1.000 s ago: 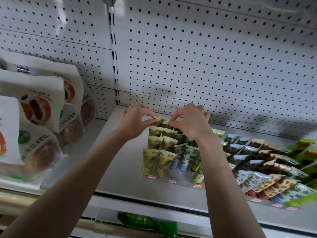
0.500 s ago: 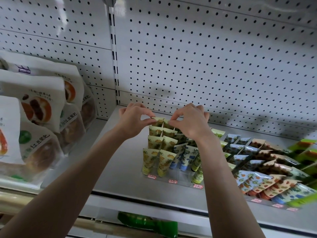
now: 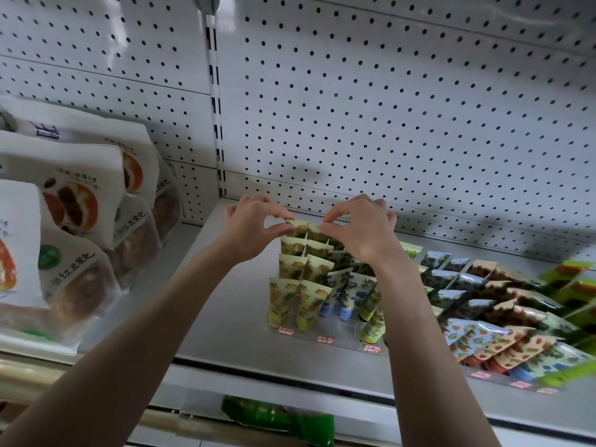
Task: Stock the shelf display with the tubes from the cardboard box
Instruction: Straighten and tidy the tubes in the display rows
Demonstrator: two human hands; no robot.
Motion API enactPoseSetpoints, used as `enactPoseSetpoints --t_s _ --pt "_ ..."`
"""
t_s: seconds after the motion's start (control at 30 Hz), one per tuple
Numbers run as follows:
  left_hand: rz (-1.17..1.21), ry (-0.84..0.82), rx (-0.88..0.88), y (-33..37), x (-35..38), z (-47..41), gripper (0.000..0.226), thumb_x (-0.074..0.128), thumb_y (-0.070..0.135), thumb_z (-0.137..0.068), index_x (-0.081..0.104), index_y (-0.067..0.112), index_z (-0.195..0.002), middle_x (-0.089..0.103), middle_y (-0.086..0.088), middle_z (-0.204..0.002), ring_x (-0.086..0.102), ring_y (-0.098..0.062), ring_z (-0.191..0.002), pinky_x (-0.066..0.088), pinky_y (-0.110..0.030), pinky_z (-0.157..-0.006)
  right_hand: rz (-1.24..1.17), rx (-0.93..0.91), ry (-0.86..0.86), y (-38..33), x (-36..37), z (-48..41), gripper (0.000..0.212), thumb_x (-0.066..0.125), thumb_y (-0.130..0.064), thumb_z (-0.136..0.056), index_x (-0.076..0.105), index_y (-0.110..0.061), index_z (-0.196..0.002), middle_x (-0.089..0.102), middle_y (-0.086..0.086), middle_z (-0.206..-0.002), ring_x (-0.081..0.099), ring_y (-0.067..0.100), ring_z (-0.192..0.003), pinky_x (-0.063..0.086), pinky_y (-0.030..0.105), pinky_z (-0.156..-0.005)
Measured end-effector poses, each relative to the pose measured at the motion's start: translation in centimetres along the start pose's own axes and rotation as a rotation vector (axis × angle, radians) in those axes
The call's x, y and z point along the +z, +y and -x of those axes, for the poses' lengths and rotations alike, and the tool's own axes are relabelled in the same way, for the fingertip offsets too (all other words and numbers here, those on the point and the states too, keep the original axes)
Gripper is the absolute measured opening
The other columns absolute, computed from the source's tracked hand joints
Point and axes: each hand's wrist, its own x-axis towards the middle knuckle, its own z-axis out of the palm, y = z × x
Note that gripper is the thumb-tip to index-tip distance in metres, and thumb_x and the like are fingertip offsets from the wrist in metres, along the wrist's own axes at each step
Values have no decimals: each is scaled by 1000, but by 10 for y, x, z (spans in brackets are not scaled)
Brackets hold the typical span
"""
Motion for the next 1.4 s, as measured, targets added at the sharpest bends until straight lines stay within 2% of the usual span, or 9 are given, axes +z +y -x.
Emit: enactPoseSetpoints --t_s 0.27,0.43,0.63,0.7,0.77,0.87,1.0,1.23,1.4 --pt "32 36 25 3 -3 5 22 57 43 -87 65 33 -105 53 9 -100 39 -9 -98 16 -28 -83 -92 22 45 10 -17 13 11 61 -37 -87 68 -31 -94 49 -3 -117 32 23 -119 16 30 -86" --pt "106 96 20 15 -9 9 12 57 41 -87 65 36 -94 57 10 -100 42 -9 -98 12 -23 -75 -144 22 77 19 -29 27 5 63 -35 -86 66 -33 -87 47 -7 -107 32 22 -119 21 34 -96" --pt "145 113 97 36 -18 19 12 57 46 -86 65 40 -91 59 17 -99 43 -8 -105 19 -30 -84 -213 -1 101 28 -40 48 10 68 -39 -81 61 -41 -73 54 -5 -110 38 25 -120 29 48 -105" --pt "149 60 158 47 -20 25 16 56 58 -80 63 44 -83 56 24 -94 46 -9 -106 31 -38 -92 -204 8 82 30 -46 56 9 71 -40 -78 62 -41 -74 53 -7 -113 34 21 -121 27 47 -106" --pt "158 -9 174 58 -18 29 19 57 63 -73 64 46 -78 54 25 -93 47 -9 -106 35 -44 -96 -193 7 51 32 -49 63 9 73 -41 -74 64 -39 -74 50 -9 -114 30 17 -121 22 43 -106" --pt "181 -86 196 70 -11 31 18 59 66 -66 62 50 -72 53 21 -97 44 -10 -106 29 -46 -100 -161 3 3 34 -48 72 12 76 -42 -71 63 -41 -72 46 -11 -116 26 15 -122 18 38 -101" --pt "89 -139 182 80 -6 36 9 70 49 -73 68 41 -78 49 16 -105 35 -8 -109 17 -33 -93 -144 19 -39 38 -43 79 9 75 -42 -73 65 -42 -72 44 -13 -116 27 16 -119 18 35 -97" --pt "32 -170 156 85 -2 38 7 72 42 -75 70 37 -80 48 15 -104 31 -8 -101 11 -26 -76 -92 26 -70 40 -36 80 5 72 -40 -77 69 -37 -79 45 -11 -119 27 19 -118 12 31 -88" --pt "-1 -160 143 87 0 36 6 73 39 -75 72 35 -80 49 17 -101 31 -7 -100 11 -26 -75 -59 24 -60 39 -32 78 5 71 -38 -79 71 -33 -81 46 -9 -121 27 20 -117 12 30 -84"
